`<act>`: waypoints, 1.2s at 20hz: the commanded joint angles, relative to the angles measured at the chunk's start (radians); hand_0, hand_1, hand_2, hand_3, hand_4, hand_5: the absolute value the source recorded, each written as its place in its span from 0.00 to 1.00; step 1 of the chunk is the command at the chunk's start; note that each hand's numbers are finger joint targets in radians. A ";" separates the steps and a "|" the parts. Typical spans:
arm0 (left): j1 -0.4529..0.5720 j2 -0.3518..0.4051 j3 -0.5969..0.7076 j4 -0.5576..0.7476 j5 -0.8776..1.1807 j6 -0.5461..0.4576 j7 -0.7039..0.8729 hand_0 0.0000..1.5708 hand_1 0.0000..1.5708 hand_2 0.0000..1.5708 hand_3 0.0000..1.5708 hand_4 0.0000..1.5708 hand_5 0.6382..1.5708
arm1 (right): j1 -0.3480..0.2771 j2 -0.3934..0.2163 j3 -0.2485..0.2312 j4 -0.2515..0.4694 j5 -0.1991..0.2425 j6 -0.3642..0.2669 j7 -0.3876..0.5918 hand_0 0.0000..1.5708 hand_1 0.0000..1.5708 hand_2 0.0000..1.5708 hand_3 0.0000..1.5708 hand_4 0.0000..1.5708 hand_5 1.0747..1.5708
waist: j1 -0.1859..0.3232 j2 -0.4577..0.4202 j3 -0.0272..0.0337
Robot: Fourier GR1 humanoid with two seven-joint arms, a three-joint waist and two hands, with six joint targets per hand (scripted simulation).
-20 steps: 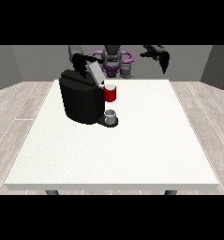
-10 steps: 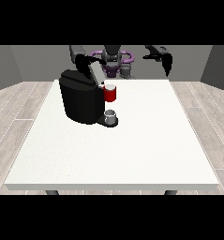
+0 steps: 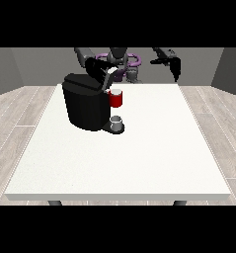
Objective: Insert the coffee pod into the coffee machine and close the lid
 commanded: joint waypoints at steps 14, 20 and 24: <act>0.013 0.040 0.003 0.031 0.008 -0.009 -0.065 0.00 0.00 0.00 0.00 0.08 1.00 | -0.068 0.069 0.061 0.000 0.079 -0.004 -0.033 0.00 0.00 0.00 0.00 0.02 1.00 | -0.015 -0.022 0.0008; 0.026 0.020 0.007 0.038 0.020 0.013 -0.045 0.00 0.00 0.00 0.00 0.09 1.00 | 0.126 0.124 0.165 -0.088 -0.031 0.026 -0.124 0.00 0.00 0.00 0.00 0.18 1.00 | -0.071 -0.120 0.0011; 0.121 0.002 0.009 0.069 0.019 0.011 -0.110 0.00 0.00 0.00 0.00 0.12 1.00 | 0.256 0.125 0.177 -0.157 -0.120 0.016 -0.082 0.00 0.00 0.00 0.00 0.16 1.00 | -0.127 -0.189 0.0007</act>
